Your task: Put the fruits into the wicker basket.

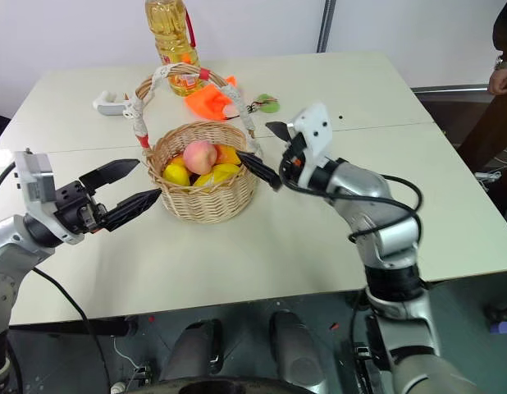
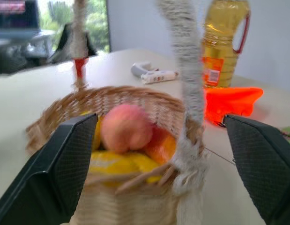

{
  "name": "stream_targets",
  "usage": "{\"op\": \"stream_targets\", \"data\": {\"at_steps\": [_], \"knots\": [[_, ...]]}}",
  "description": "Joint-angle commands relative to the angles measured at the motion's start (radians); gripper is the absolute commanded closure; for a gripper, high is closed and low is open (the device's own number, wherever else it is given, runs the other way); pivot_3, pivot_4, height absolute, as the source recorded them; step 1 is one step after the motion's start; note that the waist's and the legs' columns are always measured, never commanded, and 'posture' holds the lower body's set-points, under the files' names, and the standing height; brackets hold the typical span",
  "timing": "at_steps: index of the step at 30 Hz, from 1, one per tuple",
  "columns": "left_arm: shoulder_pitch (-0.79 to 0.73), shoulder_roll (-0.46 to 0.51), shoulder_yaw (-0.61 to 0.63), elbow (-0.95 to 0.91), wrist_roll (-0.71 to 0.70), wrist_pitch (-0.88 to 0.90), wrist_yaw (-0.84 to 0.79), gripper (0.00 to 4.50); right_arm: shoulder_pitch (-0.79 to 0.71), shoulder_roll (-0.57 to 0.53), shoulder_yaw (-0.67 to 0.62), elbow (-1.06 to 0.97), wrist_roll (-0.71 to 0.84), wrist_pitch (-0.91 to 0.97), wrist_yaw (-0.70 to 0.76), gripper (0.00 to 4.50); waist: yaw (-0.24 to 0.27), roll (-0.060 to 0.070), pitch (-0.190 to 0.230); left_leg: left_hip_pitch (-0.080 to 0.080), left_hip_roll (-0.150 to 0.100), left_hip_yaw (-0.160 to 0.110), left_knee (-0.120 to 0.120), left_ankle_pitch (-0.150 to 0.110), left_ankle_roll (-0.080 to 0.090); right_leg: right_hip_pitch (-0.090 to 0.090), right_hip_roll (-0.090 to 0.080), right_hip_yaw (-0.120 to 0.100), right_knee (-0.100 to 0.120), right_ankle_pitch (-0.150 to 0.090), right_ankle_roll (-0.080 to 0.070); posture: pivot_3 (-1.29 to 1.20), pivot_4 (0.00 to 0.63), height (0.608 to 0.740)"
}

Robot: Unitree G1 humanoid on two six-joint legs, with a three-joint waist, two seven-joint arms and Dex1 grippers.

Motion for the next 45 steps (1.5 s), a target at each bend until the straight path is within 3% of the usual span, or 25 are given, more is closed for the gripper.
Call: {"op": "stream_targets", "data": {"at_steps": [1,3,5,11,12,15,20,27,32,40,41,45], "knots": [[-0.015,-0.003,-0.006,-0.007,-0.008,-0.014,-0.004,0.0,-0.045,0.045,0.014,0.095,-0.043,-0.065,-0.044,0.04,0.005,0.0,0.0,0.0,0.0,0.0,0.0,0.0,0.0,0.0,0.0,0.0,0.0,0.0,0.001,0.0,0.15,0.74],[-0.016,-0.007,-0.011,-0.014,-0.008,-0.016,-0.001,0.0,-0.053,0.066,0.015,0.134,-0.048,-0.082,-0.049,0.56,0.009,0.0,0.0,-0.002,0.0,0.0,-0.001,0.0,0.0,-0.001,0.0,0.0,-0.001,0.001,0.004,0.0,0.15,0.74],[-0.011,-0.01,-0.013,-0.021,-0.009,-0.017,0.002,0.0,-0.056,0.081,0.0,0.142,-0.032,-0.08,-0.052,1.37,0.01,0.0,0.0,-0.003,0.0,0.0,-0.001,0.0,0.0,-0.002,-0.001,0.0,-0.001,0.0,0.005,0.0,0.15,0.74],[0.008,-0.019,-0.016,-0.039,-0.009,-0.021,0.009,0.0,-0.053,0.086,-0.03,0.092,0.018,-0.055,-0.047,4.42,0.009,0.0,0.0,-0.003,-0.001,0.001,-0.001,0.0,0.0,-0.002,-0.003,0.0,-0.001,0.0,0.005,0.0,0.15,0.74],[0.009,-0.02,-0.017,-0.039,-0.008,-0.021,0.009,0.0,-0.05,0.078,-0.034,0.079,0.02,-0.052,-0.049,4.43,0.008,0.0,0.0,-0.003,-0.001,0.001,-0.001,0.0,0.0,-0.002,-0.003,0.0,-0.001,0.0,0.005,0.0,0.15,0.74],[0.004,-0.023,-0.021,-0.039,-0.007,-0.02,0.01,0.0,-0.028,0.024,-0.079,0.023,0.028,-0.058,-0.043,4.43,0.009,0.0,0.0,-0.003,-0.001,0.001,-0.001,0.0,0.0,-0.002,-0.002,0.0,0.0,0.0,0.004,0.0,0.15,0.74],[-0.009,-0.022,-0.033,-0.029,-0.003,-0.021,0.002,0.0,-0.014,-0.127,-0.268,0.034,0.021,-0.083,-0.091,4.43,0.02,0.0,0.0,-0.004,-0.002,0.001,0.0,0.0,0.0,-0.002,-0.004,0.0,-0.002,-0.001,0.004,0.0,0.15,0.74],[-0.062,-0.036,-0.087,0.007,0.014,-0.027,-0.014,0.0,-0.023,-0.28,-0.395,0.253,-0.108,-0.168,-0.235,4.43,0.006,0.0,0.0,-0.003,-0.003,0.002,-0.001,0.0,0.0,-0.001,-0.004,0.001,-0.003,-0.002,0.003,0.0,0.15,0.74],[-0.105,-0.059,-0.131,0.026,0.031,-0.034,-0.022,0.0,-0.052,-0.316,-0.425,0.426,-0.153,-0.269,-0.29,4.43,0.004,0.001,0.001,-0.002,-0.002,0.003,-0.002,0.0,0.001,-0.001,-0.002,0.002,-0.002,0.0,0.006,0.0,0.15,0.74],[-0.101,-0.068,-0.145,0.021,0.047,-0.039,-0.019,0.0,-0.001,-0.319,-0.451,0.405,-0.124,-0.277,-0.278,0.35,0.008,0.002,0.001,-0.002,-0.002,0.003,-0.001,-0.001,0.001,-0.001,-0.002,0.002,-0.002,0.0,0.006,0.0,0.15,0.74],[-0.097,-0.067,-0.142,0.018,0.046,-0.037,-0.018,0.0,0.02,-0.323,-0.459,0.385,-0.118,-0.276,-0.27,0.06,0.01,0.002,0.001,-0.002,-0.002,0.003,-0.001,-0.001,0.001,-0.001,-0.002,0.002,-0.002,0.0,0.006,0.0,0.15,0.74],[-0.068,-0.053,-0.119,0.019,0.047,-0.026,-0.008,0.0,0.161,-0.351,-0.516,0.287,-0.071,-0.27,-0.204,0.06,0.016,0.002,0.001,-0.003,-0.003,0.003,-0.001,-0.001,0.001,-0.001,-0.003,0.002,-0.002,-0.001,0.007,0.0,0.15,0.74]]}}
